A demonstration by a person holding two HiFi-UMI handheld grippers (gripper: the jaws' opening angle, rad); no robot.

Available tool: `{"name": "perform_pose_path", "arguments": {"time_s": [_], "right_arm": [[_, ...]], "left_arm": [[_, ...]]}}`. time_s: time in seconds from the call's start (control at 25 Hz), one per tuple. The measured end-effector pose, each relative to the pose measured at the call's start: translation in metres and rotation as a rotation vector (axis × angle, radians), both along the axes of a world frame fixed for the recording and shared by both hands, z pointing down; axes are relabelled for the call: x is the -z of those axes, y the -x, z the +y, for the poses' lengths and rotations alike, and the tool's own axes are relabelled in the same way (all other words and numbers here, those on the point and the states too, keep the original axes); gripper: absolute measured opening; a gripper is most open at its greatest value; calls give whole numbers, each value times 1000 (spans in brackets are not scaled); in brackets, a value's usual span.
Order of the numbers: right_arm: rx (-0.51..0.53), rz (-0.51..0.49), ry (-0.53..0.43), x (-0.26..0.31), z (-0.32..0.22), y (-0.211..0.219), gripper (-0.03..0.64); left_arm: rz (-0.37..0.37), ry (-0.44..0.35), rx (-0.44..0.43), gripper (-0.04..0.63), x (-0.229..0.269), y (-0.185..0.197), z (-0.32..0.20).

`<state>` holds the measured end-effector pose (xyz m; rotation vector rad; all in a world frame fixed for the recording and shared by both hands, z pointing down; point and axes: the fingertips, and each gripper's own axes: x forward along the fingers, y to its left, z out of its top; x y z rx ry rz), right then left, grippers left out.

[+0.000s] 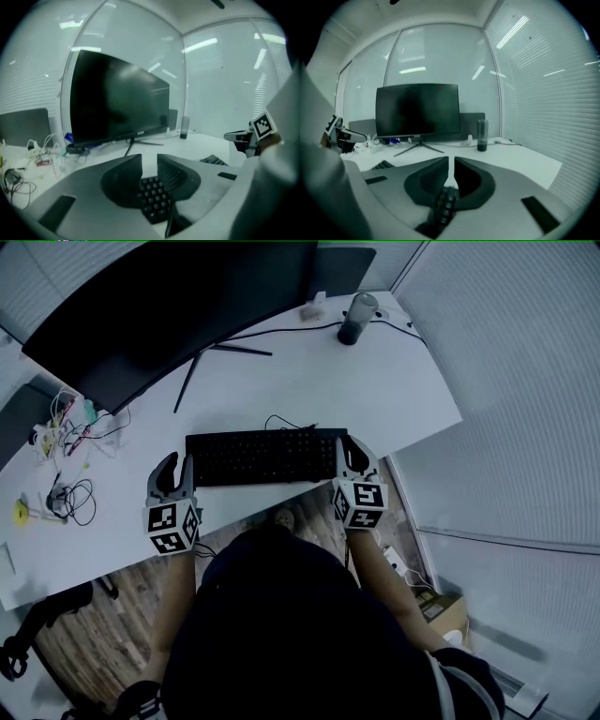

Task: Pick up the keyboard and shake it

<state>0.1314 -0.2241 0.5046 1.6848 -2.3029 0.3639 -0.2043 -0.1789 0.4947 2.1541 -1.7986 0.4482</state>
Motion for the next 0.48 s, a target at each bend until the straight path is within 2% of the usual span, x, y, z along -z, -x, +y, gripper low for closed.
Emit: {"name": "perform_pose_path", "arguments": {"time_s": [0.08,0.24,0.4,0.48], "right_arm": [[23,-37,-86,49,-14,14,38],[73,-35,-292,158,-26,41,31],[117,20,-467,246,-24,55,29],[126,26,-520,275,-19,59,29]], "left_arm": [[-1,-131,-27,52,52,-14,-13],[-12,-357,-74,25,156,-35,-27],[-59,-459,-92,25,229,-48,-35],[-49,-492,-88,25,253,-54,-36]]}}
